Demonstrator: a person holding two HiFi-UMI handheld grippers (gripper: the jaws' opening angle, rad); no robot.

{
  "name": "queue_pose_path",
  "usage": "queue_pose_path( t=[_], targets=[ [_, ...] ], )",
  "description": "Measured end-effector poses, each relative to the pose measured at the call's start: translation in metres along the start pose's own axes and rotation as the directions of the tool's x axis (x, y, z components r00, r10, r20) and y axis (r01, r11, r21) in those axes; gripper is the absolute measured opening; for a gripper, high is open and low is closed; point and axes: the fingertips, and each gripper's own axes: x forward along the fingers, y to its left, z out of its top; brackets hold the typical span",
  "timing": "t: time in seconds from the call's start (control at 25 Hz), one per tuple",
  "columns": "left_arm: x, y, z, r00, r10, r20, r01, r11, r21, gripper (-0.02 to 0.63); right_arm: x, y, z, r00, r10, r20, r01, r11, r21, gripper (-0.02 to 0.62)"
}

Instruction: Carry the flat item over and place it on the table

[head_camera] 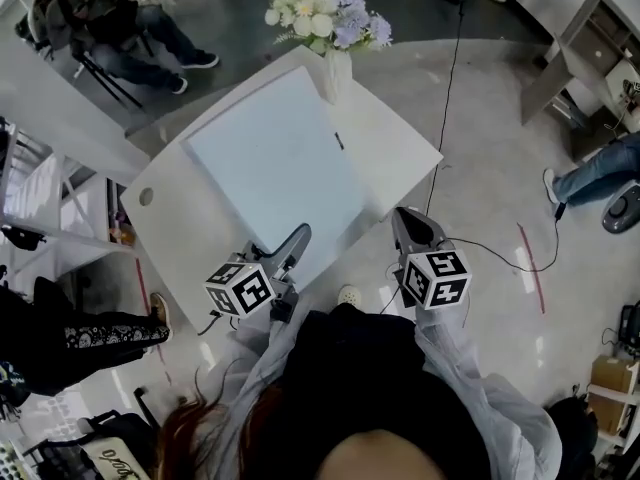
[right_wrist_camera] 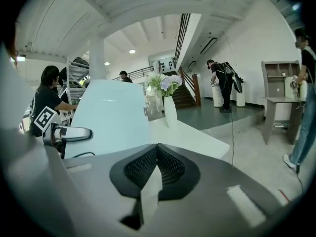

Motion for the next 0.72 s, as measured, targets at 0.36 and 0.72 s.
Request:
queue_pose_path(
  t=[0.36, 0.72],
  targets=[
    [0.013, -0.002, -0.005, 0.996, -0.071, -0.054, 0.062, 0.987, -0.148, 0.301, 0.013, -0.007, 0.002, 0.999, 0.041, 0.003, -0.041, 0.999, 0.015, 0.009],
    [0.039, 0.012, -0.014, 0.978, -0.151, -0.14, 0.096, 0.936, -0.338, 0.302, 0.028, -0.015, -0.001, 0.999, 0.048, -0.026, -0.047, 0.998, 0.032, 0.009]
  ],
)
